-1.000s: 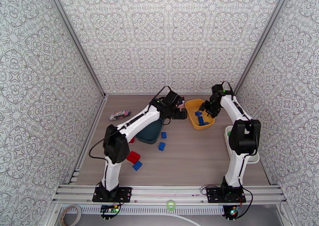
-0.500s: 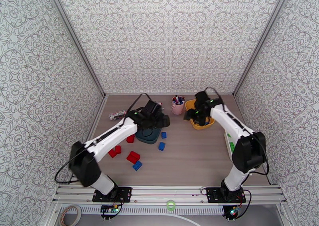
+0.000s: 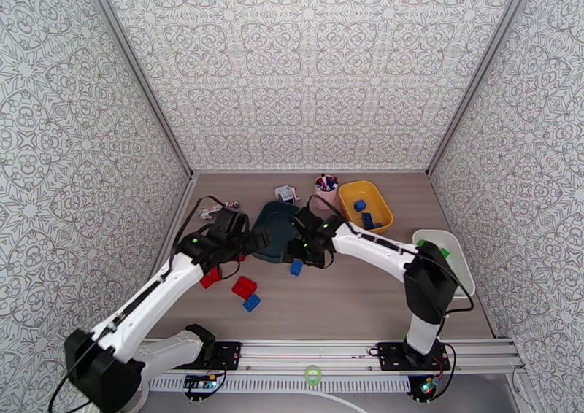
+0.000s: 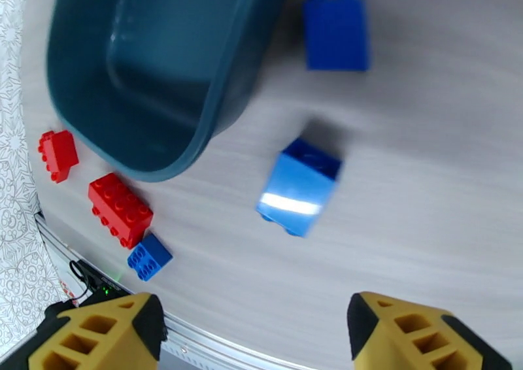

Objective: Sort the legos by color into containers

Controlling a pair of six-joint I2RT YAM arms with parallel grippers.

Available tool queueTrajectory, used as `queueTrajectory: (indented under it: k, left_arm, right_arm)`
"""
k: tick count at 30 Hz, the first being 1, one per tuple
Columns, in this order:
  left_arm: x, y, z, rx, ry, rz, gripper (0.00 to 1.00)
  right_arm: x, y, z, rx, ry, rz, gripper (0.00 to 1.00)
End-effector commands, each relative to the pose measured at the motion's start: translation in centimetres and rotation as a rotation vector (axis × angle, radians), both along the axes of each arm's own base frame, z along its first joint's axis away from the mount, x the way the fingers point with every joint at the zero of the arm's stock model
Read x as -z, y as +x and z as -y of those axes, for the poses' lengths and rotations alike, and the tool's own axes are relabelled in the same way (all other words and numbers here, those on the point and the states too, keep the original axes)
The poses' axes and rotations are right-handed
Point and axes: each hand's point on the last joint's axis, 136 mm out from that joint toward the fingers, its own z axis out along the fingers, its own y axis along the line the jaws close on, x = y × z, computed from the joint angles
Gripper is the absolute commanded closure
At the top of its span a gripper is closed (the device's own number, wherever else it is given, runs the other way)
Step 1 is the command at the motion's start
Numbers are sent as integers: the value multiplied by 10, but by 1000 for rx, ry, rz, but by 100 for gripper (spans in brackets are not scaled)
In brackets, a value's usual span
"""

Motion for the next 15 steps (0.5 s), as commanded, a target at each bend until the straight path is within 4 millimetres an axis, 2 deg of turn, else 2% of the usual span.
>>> queueTrajectory:
  k: [1, 7, 15]
  left_arm:
    - [10, -19, -7, -7, -14, -43, 1]
    - [11, -35, -12, 10, -23, -48, 1]
    - [5, -40, -12, 48, -26, -35, 1]
  right_arm:
    - [18, 6, -3, 91, -26, -7, 23]
    - [33, 8, -4, 131, -80, -19, 29]
    - [46, 17, -9, 181, -91, -17, 32]
